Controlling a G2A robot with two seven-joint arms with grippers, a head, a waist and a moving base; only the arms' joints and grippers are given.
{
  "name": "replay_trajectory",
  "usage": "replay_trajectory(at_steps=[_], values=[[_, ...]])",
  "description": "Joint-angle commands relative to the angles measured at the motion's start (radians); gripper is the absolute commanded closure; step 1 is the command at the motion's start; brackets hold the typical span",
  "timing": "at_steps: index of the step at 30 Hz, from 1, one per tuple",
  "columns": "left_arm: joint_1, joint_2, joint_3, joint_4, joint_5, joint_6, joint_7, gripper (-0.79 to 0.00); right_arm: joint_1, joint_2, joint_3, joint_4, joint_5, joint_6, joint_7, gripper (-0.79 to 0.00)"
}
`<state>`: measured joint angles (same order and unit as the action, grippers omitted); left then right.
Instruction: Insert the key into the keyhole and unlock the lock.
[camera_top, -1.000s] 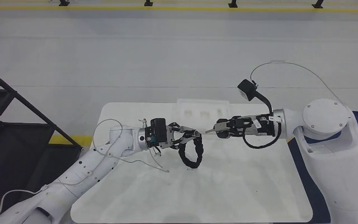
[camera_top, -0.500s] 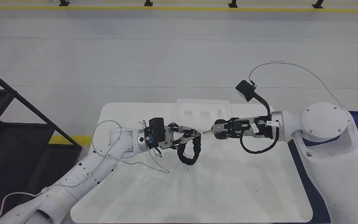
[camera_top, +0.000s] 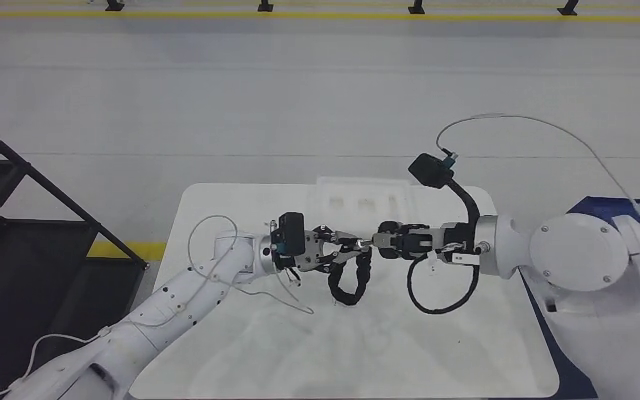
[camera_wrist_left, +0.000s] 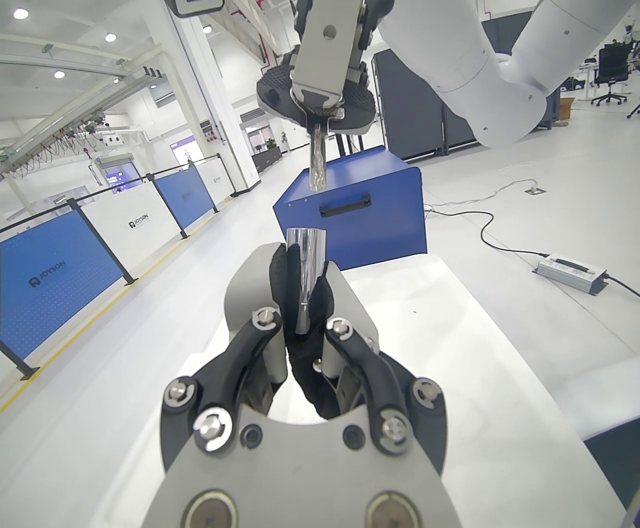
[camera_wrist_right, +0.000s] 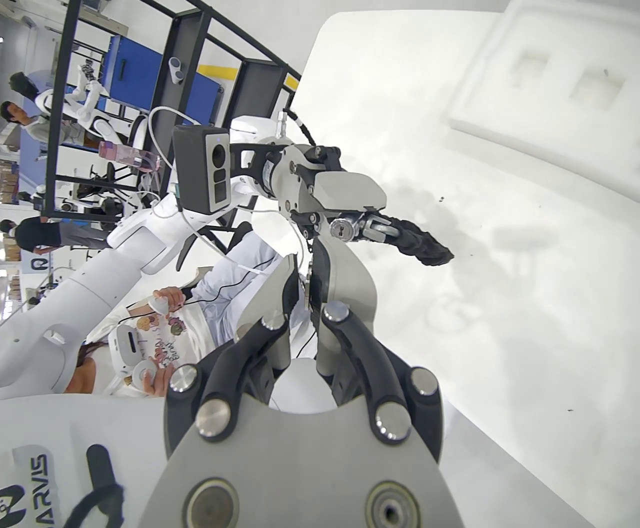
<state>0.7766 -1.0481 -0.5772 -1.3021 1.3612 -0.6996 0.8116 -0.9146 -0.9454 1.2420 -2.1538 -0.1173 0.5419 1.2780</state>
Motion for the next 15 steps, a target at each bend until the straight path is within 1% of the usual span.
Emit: replay_trajectory(at_steps=[1, 8, 15], values=[[-0.007, -0.011, 0.01, 0.021, 0.014, 0.0, 0.03, 0.0, -0.004, 0.009, -0.012, -0.009, -0.024, 0.008, -0.008, 0.0], [-0.024, -0.044, 0.029, 0.081, 0.051, -0.004, 0.089, 0.0, 0.013, 0.034, -0.055, -0.018, -0.036, 0.034, -0.034, 0.0], [-0.027, -0.063, 0.025, 0.11, 0.071, 0.002, 0.111, 0.0, 0.031, 0.058, -0.084, -0.015, -0.023, 0.064, -0.064, 0.0]])
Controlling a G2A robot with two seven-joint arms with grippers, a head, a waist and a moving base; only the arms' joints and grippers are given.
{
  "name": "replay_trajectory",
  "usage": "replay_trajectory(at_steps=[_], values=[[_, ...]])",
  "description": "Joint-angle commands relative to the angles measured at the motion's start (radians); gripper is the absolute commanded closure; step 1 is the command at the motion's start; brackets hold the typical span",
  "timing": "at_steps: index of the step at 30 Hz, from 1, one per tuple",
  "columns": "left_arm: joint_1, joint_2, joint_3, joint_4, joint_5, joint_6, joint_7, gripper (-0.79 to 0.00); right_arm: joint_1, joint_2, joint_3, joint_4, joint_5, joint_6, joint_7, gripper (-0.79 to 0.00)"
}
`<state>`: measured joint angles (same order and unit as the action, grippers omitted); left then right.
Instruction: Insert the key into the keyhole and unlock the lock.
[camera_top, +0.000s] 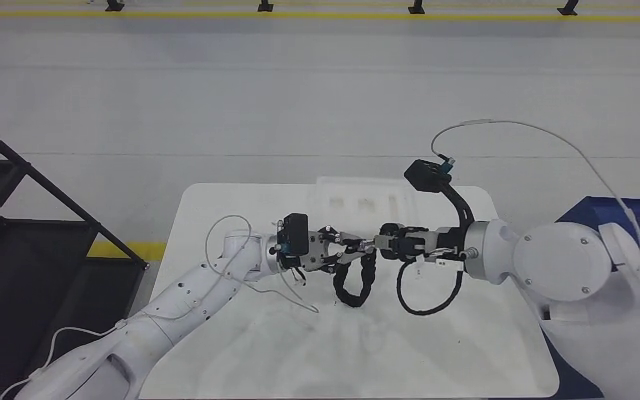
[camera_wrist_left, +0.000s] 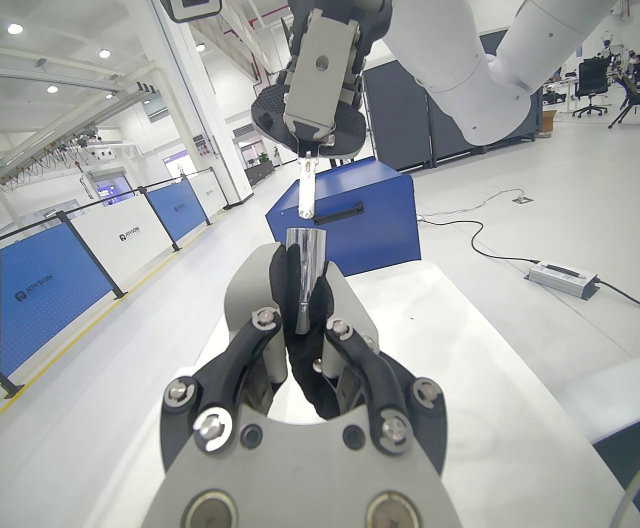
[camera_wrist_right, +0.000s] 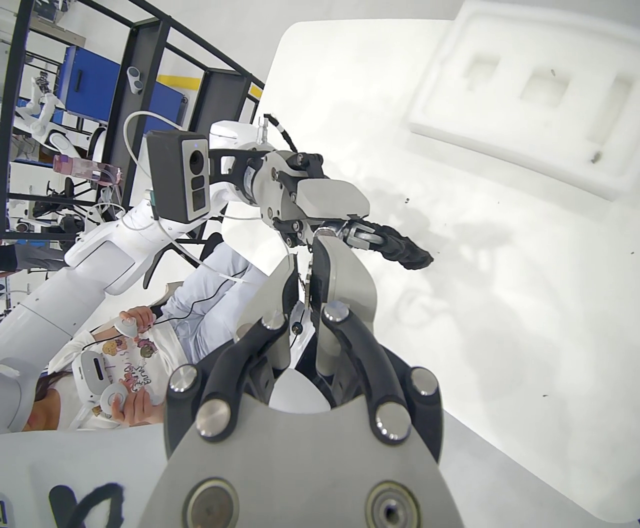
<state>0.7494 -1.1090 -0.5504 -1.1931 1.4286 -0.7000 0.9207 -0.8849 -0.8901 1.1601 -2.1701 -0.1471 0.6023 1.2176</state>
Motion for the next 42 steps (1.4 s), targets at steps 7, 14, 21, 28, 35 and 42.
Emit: replay_trajectory(at_steps=[7, 14, 21, 28, 35, 42], values=[[0.008, -0.011, -0.016, -0.001, 0.038, 0.027, 0.007, 0.0, 0.018, 0.028, -0.025, 0.013, 0.051, 0.05, -0.05, 0.0], [0.025, -0.014, -0.041, -0.018, 0.067, 0.068, -0.008, 0.0, 0.044, 0.057, -0.063, 0.017, 0.093, 0.091, -0.091, 0.0], [0.039, -0.015, -0.063, -0.029, 0.072, 0.053, -0.025, 0.0, 0.08, 0.085, -0.106, 0.019, 0.11, 0.122, -0.122, 0.0], [0.05, -0.018, -0.086, -0.033, 0.064, 0.036, -0.046, 0.0, 0.128, 0.11, -0.182, 0.007, 0.089, 0.151, -0.15, 0.0], [0.06, -0.021, -0.105, -0.04, 0.061, 0.021, -0.079, 0.0, 0.192, 0.126, -0.27, 0.009, 0.08, 0.19, -0.19, 0.0], [0.068, -0.024, -0.118, -0.05, 0.068, 0.009, -0.112, 0.0, 0.261, 0.14, -0.361, 0.017, 0.099, 0.23, -0.229, 0.0]])
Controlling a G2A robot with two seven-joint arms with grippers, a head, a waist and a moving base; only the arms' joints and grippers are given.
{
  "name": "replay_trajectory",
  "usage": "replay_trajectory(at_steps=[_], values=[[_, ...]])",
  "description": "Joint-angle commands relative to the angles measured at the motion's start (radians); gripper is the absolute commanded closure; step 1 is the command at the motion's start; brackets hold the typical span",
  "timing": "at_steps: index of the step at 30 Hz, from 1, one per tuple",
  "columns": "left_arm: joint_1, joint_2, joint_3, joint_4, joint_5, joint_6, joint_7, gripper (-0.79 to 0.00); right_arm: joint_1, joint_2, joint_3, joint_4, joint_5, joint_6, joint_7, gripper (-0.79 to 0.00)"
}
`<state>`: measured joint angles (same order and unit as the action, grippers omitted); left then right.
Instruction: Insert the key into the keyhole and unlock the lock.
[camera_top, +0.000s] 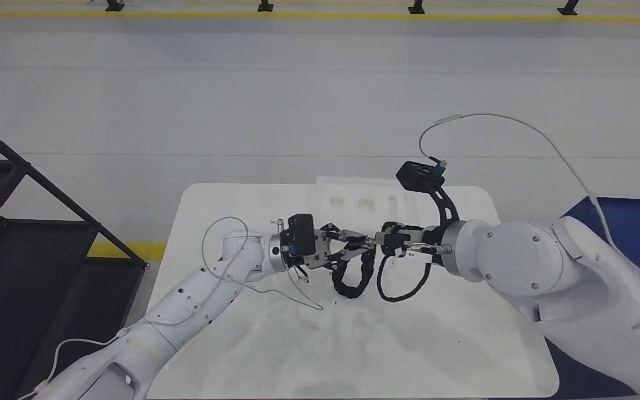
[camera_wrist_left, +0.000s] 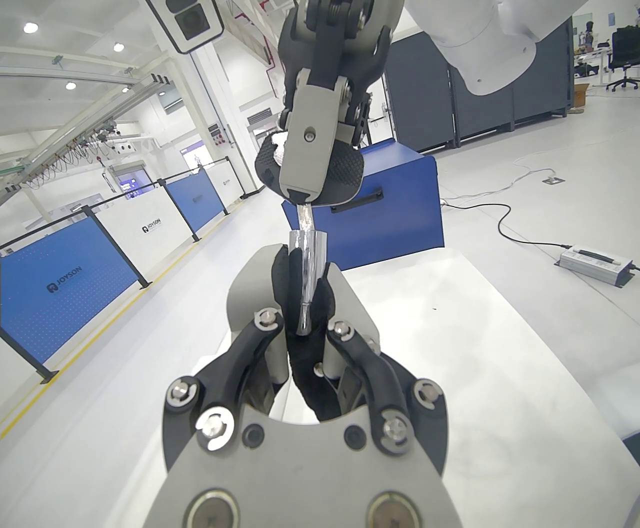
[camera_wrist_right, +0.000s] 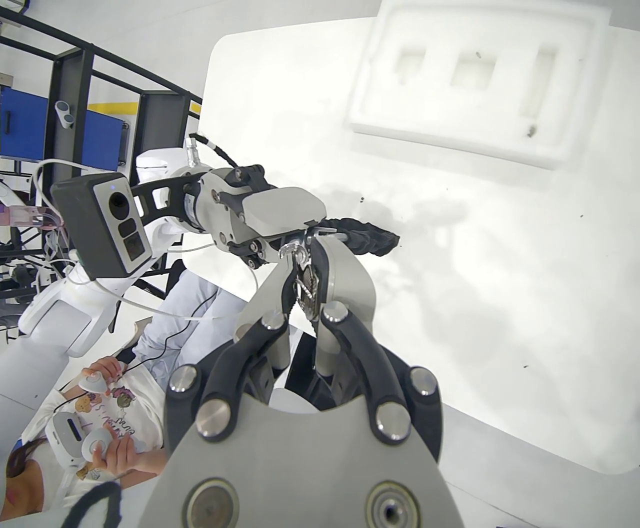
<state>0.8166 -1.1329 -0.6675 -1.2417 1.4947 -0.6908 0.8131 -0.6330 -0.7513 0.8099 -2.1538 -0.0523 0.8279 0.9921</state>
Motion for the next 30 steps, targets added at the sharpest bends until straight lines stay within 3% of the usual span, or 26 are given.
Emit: replay_trajectory(at_steps=[1, 15, 30], values=[[0.003, -0.001, -0.003, -0.003, 0.003, -0.001, -0.007, 0.0, 0.02, 0.003, -0.024, 0.001, 0.007, 0.008, -0.008, 0.0], [0.026, -0.008, -0.025, -0.018, 0.012, -0.016, -0.007, 0.0, 0.147, 0.02, -0.148, 0.013, 0.11, 0.051, -0.051, 0.0], [0.035, -0.018, -0.043, -0.018, 0.014, -0.036, -0.003, 0.0, 0.191, 0.025, -0.2, 0.026, 0.149, 0.066, -0.066, 0.0]])
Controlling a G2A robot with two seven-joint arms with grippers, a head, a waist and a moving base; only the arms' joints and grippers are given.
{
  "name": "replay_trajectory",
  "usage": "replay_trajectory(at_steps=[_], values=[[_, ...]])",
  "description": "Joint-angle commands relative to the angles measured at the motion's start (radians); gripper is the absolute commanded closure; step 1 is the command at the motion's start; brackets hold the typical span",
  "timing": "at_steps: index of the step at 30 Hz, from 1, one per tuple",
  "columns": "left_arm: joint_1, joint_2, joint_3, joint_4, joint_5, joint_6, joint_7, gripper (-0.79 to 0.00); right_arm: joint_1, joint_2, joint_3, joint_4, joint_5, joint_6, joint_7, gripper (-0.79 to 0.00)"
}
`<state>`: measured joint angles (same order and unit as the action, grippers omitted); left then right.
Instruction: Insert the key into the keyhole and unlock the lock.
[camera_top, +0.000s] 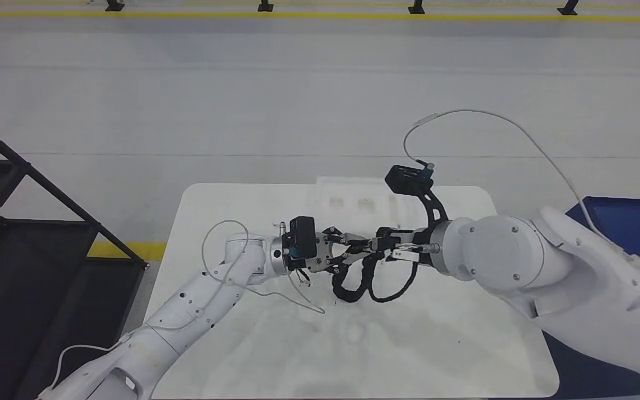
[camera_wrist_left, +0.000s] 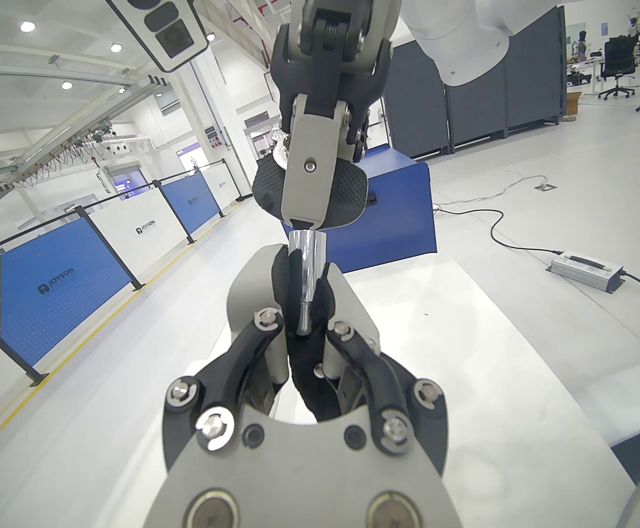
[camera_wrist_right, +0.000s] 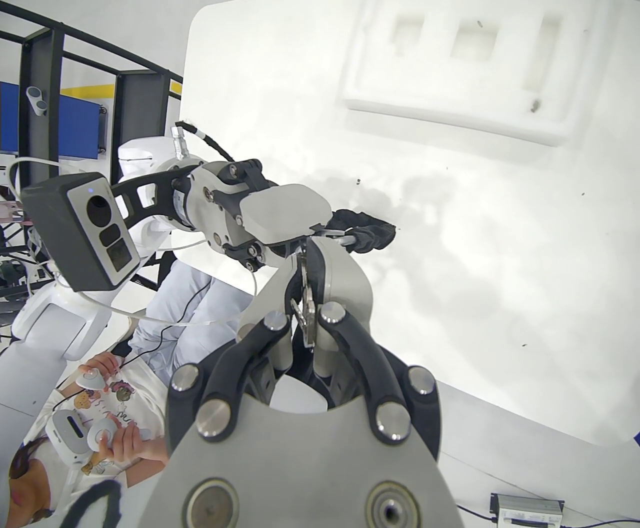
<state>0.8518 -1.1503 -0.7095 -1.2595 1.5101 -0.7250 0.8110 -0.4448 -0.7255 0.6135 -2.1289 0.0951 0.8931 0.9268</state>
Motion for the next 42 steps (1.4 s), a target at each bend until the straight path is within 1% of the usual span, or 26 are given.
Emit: replay_trajectory(at_steps=[1, 4, 5, 6, 7, 13, 17, 19, 20, 24, 27, 31, 36, 42], values=[[0.0, -0.001, -0.003, 0.0, -0.002, -0.003, -0.002, 0.0, 0.006, -0.001, -0.008, 0.003, 0.002, 0.002, -0.002, 0.0], [0.0, -0.003, -0.007, 0.002, -0.002, -0.007, -0.004, 0.0, 0.015, -0.002, -0.018, 0.009, 0.012, 0.007, -0.007, 0.0], [0.0, -0.004, -0.008, 0.003, -0.002, -0.009, -0.004, 0.0, 0.018, -0.002, -0.018, 0.011, 0.016, 0.01, -0.01, -0.228], [0.0, -0.005, -0.008, 0.005, -0.001, -0.012, -0.005, 0.0, 0.02, -0.002, -0.019, 0.013, 0.02, 0.013, -0.013, -0.597], [-0.001, -0.005, -0.009, 0.007, 0.0, -0.013, -0.005, 0.0, 0.022, -0.002, -0.02, 0.013, 0.023, 0.016, -0.016, -0.785], [-0.002, -0.011, -0.012, 0.024, -0.006, -0.027, -0.008, 0.0, 0.028, 0.0, -0.005, 0.01, 0.047, 0.02, -0.02, -0.785], [-0.003, -0.016, -0.013, 0.043, -0.029, -0.05, -0.018, 0.0, 0.025, 0.003, 0.017, 0.008, 0.053, -0.015, -0.016, -0.785], [-0.006, -0.018, -0.017, 0.053, -0.045, -0.063, -0.026, 0.0, 0.024, 0.007, 0.026, 0.005, 0.048, -0.059, 0.0, -0.785], [-0.006, -0.019, -0.02, 0.059, -0.054, -0.071, -0.032, 0.0, 0.025, 0.009, 0.027, 0.004, 0.04, -0.1, 0.02, -0.785], [-0.008, -0.019, -0.041, 0.078, -0.11, -0.113, -0.074, 0.0, 0.034, 0.024, 0.007, 0.022, -0.06, -0.215, 0.142, -0.785], [-0.006, -0.017, -0.057, 0.084, -0.162, -0.159, -0.128, 0.0, 0.029, 0.03, -0.003, 0.023, -0.103, -0.288, 0.199, -0.785], [0.0, -0.015, -0.078, 0.076, -0.243, -0.213, -0.216, 0.0, 0.012, 0.033, -0.002, 0.037, -0.104, -0.355, 0.23, -0.785], [0.011, -0.011, -0.104, 0.034, -0.322, -0.236, -0.336, 0.0, 0.012, 0.033, -0.002, 0.037, -0.104, -0.355, 0.23, -0.785], [0.031, -0.004, -0.14, -0.017, -0.381, -0.221, -0.456, 0.0, 0.003, 0.033, -0.001, 0.042, -0.098, -0.361, 0.218, -0.785]])
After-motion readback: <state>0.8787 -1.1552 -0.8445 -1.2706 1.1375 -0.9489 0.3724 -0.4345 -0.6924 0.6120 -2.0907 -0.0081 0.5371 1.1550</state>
